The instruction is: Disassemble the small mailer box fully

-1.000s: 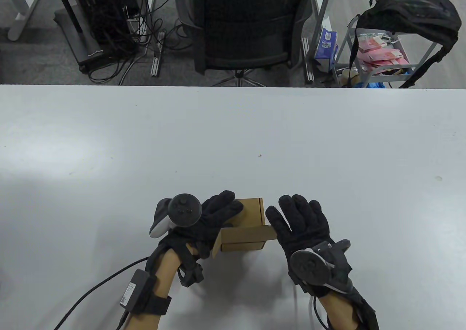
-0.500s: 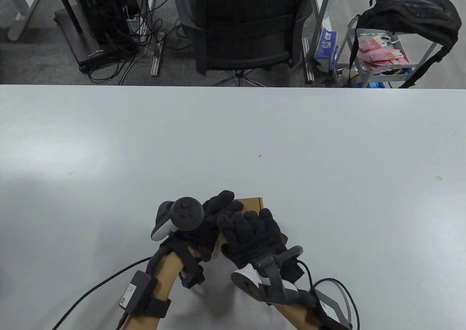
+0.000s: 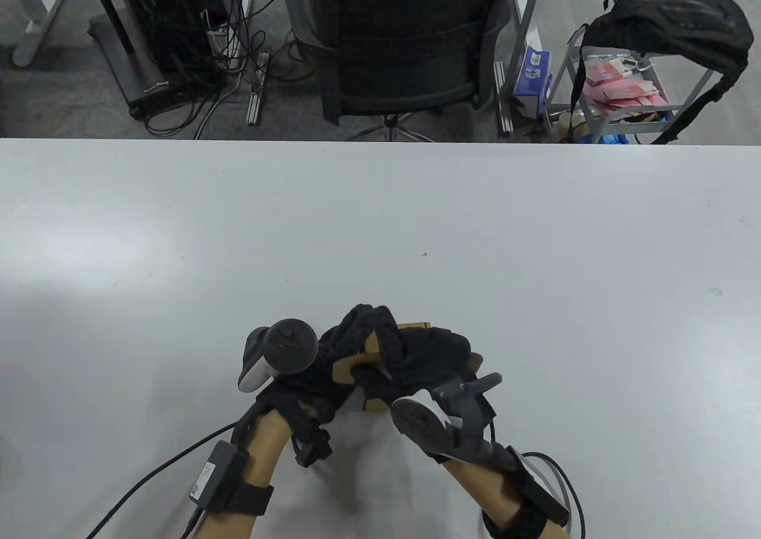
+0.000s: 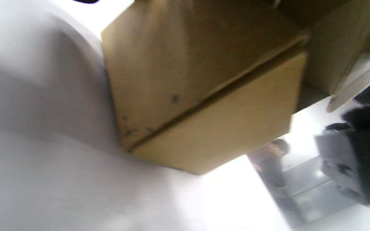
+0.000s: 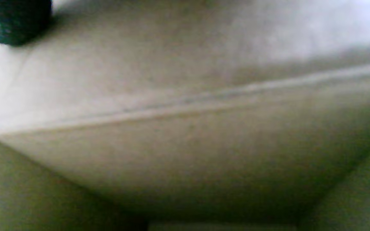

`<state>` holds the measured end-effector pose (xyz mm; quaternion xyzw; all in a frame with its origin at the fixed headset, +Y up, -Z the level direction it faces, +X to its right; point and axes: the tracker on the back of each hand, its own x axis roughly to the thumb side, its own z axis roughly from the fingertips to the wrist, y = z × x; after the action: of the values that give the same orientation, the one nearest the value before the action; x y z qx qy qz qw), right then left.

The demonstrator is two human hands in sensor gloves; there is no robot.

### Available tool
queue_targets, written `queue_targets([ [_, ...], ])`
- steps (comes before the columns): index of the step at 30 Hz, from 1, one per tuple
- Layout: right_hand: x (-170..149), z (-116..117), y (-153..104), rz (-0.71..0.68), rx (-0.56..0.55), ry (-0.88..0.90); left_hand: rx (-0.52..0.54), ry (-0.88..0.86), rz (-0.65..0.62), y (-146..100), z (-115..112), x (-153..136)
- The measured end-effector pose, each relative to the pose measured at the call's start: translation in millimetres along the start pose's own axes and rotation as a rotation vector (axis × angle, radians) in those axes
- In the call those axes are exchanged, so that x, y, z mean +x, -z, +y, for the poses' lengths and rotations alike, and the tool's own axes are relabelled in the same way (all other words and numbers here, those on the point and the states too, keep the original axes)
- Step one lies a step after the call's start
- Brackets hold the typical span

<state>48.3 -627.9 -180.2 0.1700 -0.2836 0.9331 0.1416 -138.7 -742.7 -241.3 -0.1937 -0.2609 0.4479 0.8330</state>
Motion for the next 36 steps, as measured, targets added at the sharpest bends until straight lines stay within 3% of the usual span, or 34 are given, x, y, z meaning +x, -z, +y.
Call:
queue_targets([
  [6,2,-12,36,0.002,-0.084,-0.052,-0.007,0.003,0.006,-2,3,-4],
  [11,3,-6,67,0.022,-0.034,-0.113,-0.043,0.163,0.107,0,-1,-5],
  [14,2,-3,77,0.038,-0.021,-0.133,-0.019,0.117,0.134,0,-2,-2],
  [19,-11,6,109,0.181,0.039,-0.258,-0.041,0.178,0.16,2,-5,1],
  [23,-34,21,135,0.377,0.182,-0.371,-0.053,0.161,0.171,2,-6,0],
  [26,-45,32,139,0.443,0.263,-0.408,-0.058,0.171,0.174,2,-7,2],
  [32,-49,53,133,0.425,0.441,-0.368,-0.064,0.169,0.179,2,-7,2],
  [34,-48,63,130,0.428,0.551,-0.294,-0.065,0.17,0.18,2,-8,2],
  [36,-44,78,124,0.456,0.769,-0.203,-0.064,0.171,0.182,2,-8,3],
])
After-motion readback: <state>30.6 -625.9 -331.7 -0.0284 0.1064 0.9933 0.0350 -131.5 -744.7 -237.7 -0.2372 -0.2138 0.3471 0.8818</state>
